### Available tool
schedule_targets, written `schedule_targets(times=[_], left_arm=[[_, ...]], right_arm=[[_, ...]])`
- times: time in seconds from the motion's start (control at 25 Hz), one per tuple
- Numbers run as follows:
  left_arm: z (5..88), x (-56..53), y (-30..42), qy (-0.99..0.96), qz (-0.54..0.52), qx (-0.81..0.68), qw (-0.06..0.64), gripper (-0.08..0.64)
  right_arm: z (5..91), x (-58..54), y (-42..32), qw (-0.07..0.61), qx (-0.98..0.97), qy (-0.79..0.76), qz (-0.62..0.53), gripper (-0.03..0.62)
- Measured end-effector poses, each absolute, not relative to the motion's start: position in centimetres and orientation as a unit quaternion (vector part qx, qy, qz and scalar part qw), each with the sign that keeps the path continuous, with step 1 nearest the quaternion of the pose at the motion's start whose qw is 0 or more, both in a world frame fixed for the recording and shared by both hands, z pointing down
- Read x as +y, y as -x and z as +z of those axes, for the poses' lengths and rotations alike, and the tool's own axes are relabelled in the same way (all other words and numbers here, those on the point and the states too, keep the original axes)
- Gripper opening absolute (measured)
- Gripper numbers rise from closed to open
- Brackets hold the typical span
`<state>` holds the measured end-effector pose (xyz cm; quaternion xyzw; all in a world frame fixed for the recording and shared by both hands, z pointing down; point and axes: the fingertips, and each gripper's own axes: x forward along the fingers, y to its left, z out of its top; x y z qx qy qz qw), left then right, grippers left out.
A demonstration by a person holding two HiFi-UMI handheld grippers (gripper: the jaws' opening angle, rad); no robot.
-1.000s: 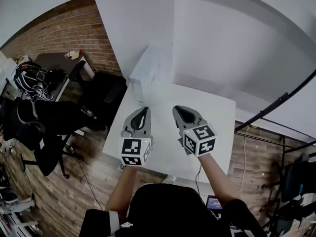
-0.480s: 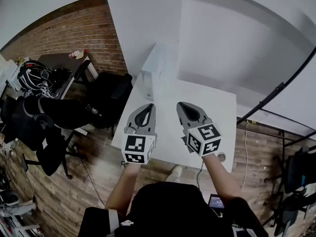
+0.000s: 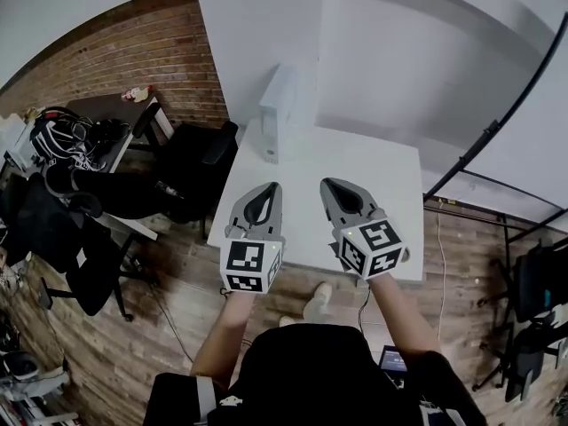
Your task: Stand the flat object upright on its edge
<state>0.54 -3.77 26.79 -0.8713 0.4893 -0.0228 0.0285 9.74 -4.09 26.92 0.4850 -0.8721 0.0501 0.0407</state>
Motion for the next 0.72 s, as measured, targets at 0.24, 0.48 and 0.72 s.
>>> schedule_targets(times=[0.24,0.48,0.72], left_arm=[[25.7,-0.7,0.1,0.877,-0.014,0.48,0.036,0.012],[25.9,0.6,-0.3,0.876,-0.017,0.48,0.035,0.012],[25.1,0.7,-2.0,0.871,-0.012,0.489,0.04,0.012]], right_arm=[[26.5,-0.7,-8.7,0.044,-0.872,-0.486,0.041,0.04],[25.9,0.5,-9.2,0.035,-0.871,-0.488,0.034,0.041],[25.4,0.6,-11.3,0.028,-0.875,-0.482,0.033,0.04]])
